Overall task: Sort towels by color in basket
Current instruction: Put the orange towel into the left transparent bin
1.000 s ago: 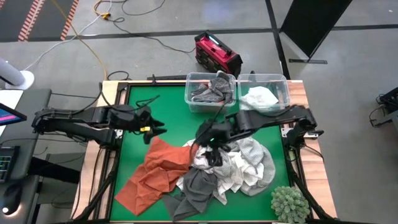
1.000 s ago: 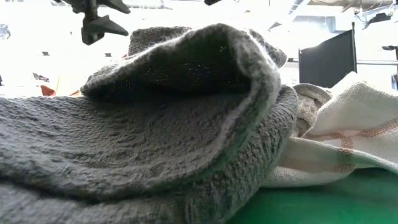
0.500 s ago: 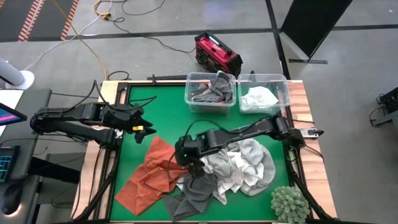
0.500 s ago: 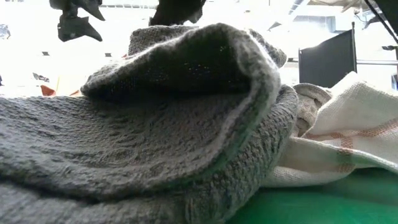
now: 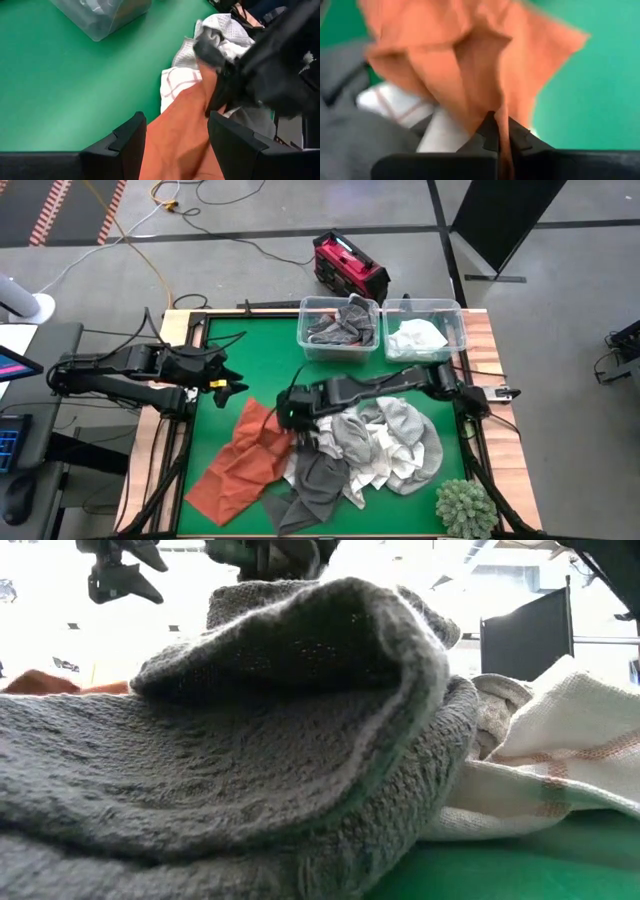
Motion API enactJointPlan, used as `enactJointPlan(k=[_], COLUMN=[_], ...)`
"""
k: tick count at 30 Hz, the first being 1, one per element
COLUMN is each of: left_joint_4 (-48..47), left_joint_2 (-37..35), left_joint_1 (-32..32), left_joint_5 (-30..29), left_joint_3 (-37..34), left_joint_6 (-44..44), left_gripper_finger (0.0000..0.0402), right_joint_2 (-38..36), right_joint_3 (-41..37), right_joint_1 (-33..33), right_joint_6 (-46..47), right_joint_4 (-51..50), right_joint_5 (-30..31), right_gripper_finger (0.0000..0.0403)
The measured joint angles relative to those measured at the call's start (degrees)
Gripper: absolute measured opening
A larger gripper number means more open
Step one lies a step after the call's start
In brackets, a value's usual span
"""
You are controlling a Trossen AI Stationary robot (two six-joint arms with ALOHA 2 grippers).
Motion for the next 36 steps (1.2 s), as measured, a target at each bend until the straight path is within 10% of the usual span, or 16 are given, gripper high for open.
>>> enactJointPlan(k=[14, 25, 36], left_joint_4=[16.1, 32.9, 41.9], left_joint_2=[-3.7, -2.5, 6.2], left_joint_1=[0.0, 0.0, 3.4], left_joint_5=[-7.0, -22.4, -35.2], left_joint_3=[2.8, 3.5, 3.5], left_joint_6=[9.7, 26.5, 22.7], left_gripper_finger=[0.0200, 0.0200, 0.0200], right_joint_2=[-29.7, -43.7, -37.9], right_joint_3=[0.0, 0.1, -1.6], right_joint_1=[-15.5, -26.6, -32.2], right_joint_6=[2.2, -14.0, -10.0], right_joint_4=[15.0, 25.6, 14.1], right_joint_5=[2.9, 18.6, 4.7], right_gripper_finger=[0.0017, 0.0019, 0.0019])
